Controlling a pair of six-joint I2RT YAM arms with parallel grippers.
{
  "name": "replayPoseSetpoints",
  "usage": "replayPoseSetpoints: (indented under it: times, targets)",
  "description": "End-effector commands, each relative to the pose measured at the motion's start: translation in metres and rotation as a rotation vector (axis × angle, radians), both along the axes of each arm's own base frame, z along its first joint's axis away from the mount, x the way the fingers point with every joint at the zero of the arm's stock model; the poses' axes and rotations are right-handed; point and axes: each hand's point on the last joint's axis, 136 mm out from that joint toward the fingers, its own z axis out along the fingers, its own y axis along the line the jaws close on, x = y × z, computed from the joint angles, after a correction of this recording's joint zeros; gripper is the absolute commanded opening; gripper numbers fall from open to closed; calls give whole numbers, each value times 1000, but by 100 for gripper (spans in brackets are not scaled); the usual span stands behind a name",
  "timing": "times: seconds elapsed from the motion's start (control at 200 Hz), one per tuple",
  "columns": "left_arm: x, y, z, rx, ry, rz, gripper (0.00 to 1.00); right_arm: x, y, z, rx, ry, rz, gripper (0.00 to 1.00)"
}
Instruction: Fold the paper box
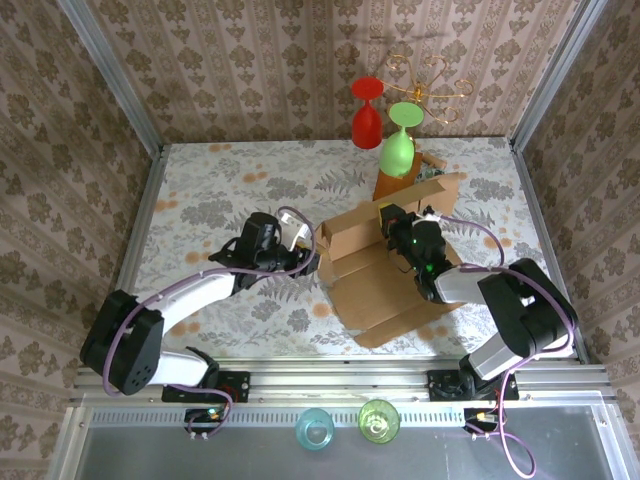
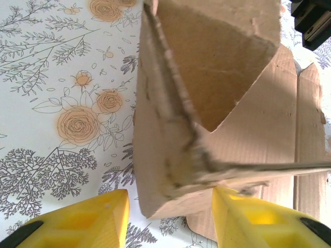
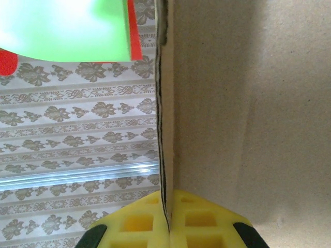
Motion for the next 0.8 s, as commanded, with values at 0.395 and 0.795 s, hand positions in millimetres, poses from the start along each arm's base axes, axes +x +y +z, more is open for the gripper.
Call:
replayPoseSetpoints:
  times: [0.395,0.795]
  targets:
    - [9,-31,2,3,-28,-32,45,9,5,13,25,-39,14,0]
    - [13,-34,-8,58,-54,81,43,12,7,16,42,-41,9,0]
